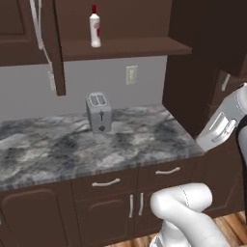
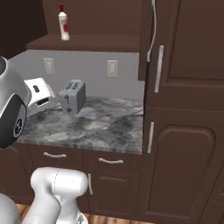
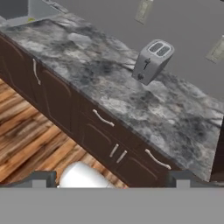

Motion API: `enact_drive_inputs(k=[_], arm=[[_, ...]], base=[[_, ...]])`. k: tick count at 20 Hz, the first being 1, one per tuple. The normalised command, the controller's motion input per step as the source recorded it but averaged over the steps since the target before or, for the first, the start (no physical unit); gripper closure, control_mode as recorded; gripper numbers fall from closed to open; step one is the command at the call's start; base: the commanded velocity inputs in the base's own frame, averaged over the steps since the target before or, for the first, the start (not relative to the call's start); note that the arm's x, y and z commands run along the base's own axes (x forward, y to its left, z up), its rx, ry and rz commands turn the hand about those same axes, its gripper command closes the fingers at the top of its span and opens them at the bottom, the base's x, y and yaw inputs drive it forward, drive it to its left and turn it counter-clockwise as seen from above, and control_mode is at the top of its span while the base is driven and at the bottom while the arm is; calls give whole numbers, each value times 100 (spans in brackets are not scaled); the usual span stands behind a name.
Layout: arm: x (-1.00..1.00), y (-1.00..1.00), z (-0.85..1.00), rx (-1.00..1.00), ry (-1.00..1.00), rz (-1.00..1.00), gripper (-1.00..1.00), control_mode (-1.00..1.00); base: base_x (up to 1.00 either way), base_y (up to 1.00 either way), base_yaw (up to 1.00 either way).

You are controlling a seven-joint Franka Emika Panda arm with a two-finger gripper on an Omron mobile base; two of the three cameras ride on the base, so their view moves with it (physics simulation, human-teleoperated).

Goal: Open the cabinet directly in front. Then move the liquor and the cup to the dining counter with the candle on it.

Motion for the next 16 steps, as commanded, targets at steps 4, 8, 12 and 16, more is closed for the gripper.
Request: enact_drive_inputs(k=[4,8,12,16], arm=[[0,0,0,0,0,0,-100,100],[0,0,0,0,0,0,-100,100],[0,0,0,0,0,0,-100,100],[0,0,0,0,0,0,-100,100]], base=[[13,68,-5],[40,38,-6],[83,6,-1],[54,-51,0]])
